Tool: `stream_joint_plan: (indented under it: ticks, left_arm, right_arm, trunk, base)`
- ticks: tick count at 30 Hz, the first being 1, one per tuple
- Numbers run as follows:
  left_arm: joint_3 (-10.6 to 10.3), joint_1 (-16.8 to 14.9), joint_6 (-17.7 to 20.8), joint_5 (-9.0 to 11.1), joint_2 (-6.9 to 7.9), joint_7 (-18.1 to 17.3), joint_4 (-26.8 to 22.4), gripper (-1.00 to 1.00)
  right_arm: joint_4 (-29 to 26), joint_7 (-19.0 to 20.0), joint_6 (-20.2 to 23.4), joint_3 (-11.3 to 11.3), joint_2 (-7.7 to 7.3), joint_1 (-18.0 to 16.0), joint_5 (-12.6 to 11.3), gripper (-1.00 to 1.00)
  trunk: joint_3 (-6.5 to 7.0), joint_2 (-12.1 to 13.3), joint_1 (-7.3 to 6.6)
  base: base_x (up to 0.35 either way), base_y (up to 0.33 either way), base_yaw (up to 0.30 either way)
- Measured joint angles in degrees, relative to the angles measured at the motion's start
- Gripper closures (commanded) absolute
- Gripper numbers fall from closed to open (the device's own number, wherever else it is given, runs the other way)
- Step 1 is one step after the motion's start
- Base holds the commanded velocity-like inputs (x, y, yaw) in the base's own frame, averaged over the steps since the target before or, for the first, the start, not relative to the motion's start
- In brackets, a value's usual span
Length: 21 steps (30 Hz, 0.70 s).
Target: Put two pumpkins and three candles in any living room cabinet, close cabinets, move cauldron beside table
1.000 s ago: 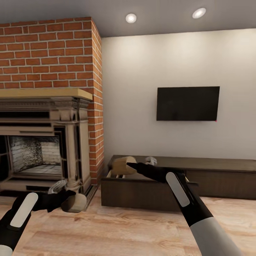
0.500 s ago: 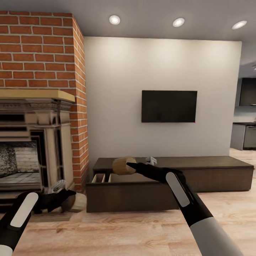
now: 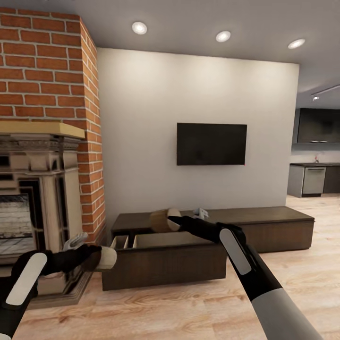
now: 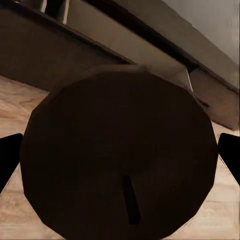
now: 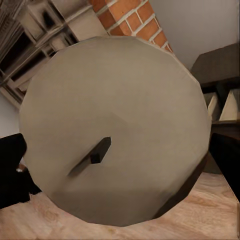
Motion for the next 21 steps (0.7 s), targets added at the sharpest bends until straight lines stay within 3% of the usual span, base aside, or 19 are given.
stream_joint_plan:
  ticks: [3,6,8,12,15,17,21]
  left_arm:
    - [0.6,4.8,-0.1,1.4,0.01,0.0,-11.3,1.00]
    - [3.5,7.3,0.0,2.7,0.00,0.0,-16.0,1.00]
    - [5.2,8.1,0.1,4.0,0.05,-0.1,-17.3,1.00]
    - [5.7,8.4,0.2,6.0,0.07,-0.2,-17.7,1.00]
    - [5.8,8.8,0.3,10.5,0.28,-0.8,-17.8,1.00]
    - [5.9,9.2,0.3,11.6,0.43,-1.2,-17.8,1.00]
    - [6.0,9.8,0.3,14.2,2.61,-3.9,-17.8,1.00]
  right_arm:
    - [0.0,-1.1,0.0,0.0,0.03,0.0,0.0,1.00]
    - [-0.1,-1.7,0.0,-0.1,0.09,0.0,0.1,1.00]
    - [0.0,-3.6,0.0,-0.1,0.12,0.0,0.4,1.00]
    - [-0.1,-8.8,0.0,0.0,0.07,0.0,0.7,1.00]
    - [0.0,-12.2,0.1,0.1,0.04,0.0,1.1,1.00]
    - [-0.1,-13.1,0.1,0.1,0.01,0.0,0.9,1.00]
    - [0.0,-14.1,0.1,0.3,-0.02,0.0,1.0,1.00]
  trunk:
    - [0.54,1.2,-0.66]
    - [1.07,2.4,-1.32]
    - [1.43,3.2,-1.76]
    - [1.79,4.0,-2.20]
    - [1.97,4.4,-2.41]
    - [2.33,5.2,-2.85]
    - [3.05,6.8,-3.73]
  base:
    - [0.000,0.000,-0.003]
    - [0.000,0.000,0.000]
    - [0.000,0.000,0.000]
    - [0.000,0.000,0.000]
    - [0.000,0.000,0.000]
    - [0.000,0.000,0.000]
    - [0.000,0.000,0.000]
